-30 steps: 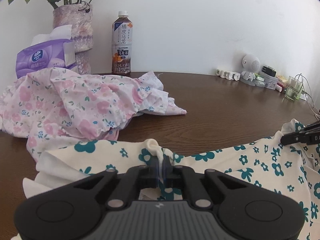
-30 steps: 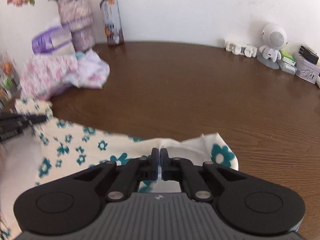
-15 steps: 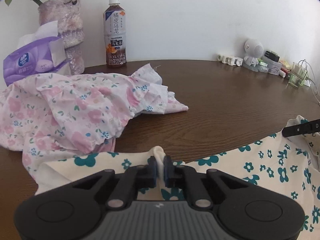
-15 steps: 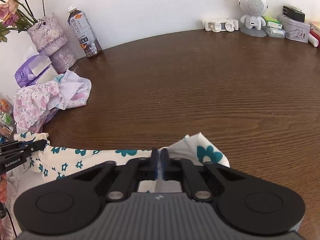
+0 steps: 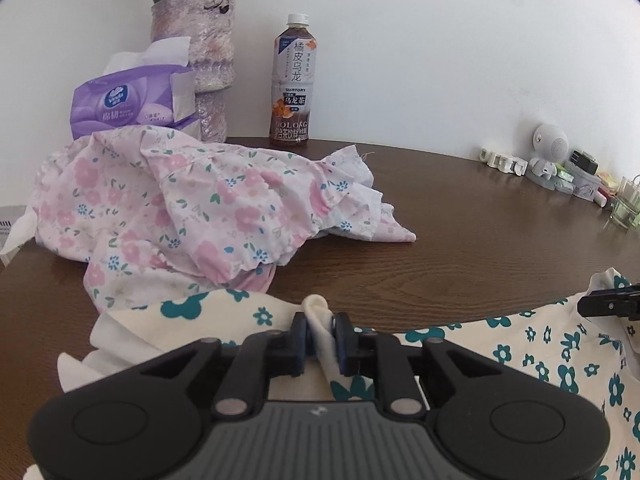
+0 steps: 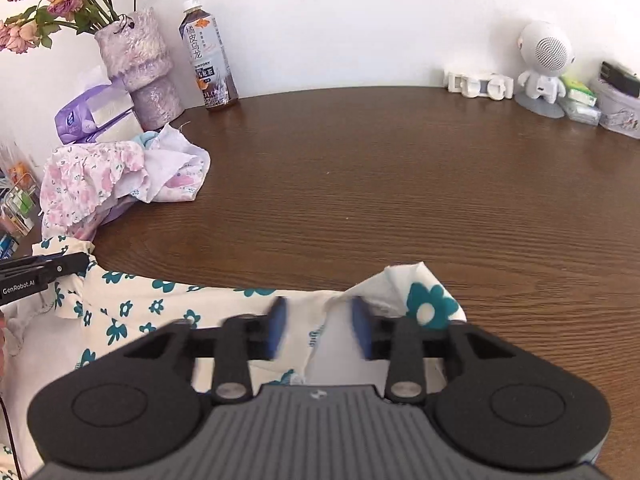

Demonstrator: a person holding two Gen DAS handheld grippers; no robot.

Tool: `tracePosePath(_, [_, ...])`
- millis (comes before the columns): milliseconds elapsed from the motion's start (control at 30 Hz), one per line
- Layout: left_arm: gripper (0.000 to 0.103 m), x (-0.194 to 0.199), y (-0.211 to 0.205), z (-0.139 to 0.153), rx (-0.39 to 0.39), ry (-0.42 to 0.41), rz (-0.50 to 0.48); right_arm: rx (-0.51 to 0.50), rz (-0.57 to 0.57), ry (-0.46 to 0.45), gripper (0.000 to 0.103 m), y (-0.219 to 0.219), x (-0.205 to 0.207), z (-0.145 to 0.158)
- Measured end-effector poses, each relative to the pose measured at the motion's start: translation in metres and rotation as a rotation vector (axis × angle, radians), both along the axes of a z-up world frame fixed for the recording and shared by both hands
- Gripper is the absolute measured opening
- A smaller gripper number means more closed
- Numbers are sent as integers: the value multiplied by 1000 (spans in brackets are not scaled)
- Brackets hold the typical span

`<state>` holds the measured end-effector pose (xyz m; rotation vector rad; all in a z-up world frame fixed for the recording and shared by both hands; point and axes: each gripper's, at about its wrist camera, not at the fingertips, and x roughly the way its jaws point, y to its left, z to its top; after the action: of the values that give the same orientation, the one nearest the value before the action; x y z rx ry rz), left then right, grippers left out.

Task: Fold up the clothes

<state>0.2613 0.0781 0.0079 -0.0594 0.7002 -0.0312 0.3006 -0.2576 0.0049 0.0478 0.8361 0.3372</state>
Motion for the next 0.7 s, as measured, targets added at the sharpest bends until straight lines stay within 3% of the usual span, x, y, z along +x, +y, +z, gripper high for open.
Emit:
tracePosePath(67, [14,4,-1,-1,11,15,-9,-3,-19,-6,39,-6,-4,1])
tracePosePath(100, [8,6,-2,-1,17,23,-14,2,-26,-1,37,-9,-5,0])
tracePosePath(200, [5,4,-4,-1,30,11,13,-33,-30,-4,19,-11,-7,-6])
tracePosePath(300, [5,2,-2,-1,24,7,49,-50,-41,-7,15,-14,-9,-7])
tracePosePath(433, [15,0,3,-1,-34,9,33,39,-57,22,17,-23,-6,-7])
tracePosePath(533, [31,-2,6,3,-32,-2,23,131,-54,48,18,-29,-4,-6])
tracePosePath(567, [31,-2,6,4,-22,-3,24,164,-43,58,18,-29,-3,-5])
tracePosePath(633, [31,-1,6,4,-8,4,25,160,-12,80,18,-19,-2,-7])
tracePosePath(700, [31,2,7,-1,-5,25,31,67,19,72,15,-1,-5,-8])
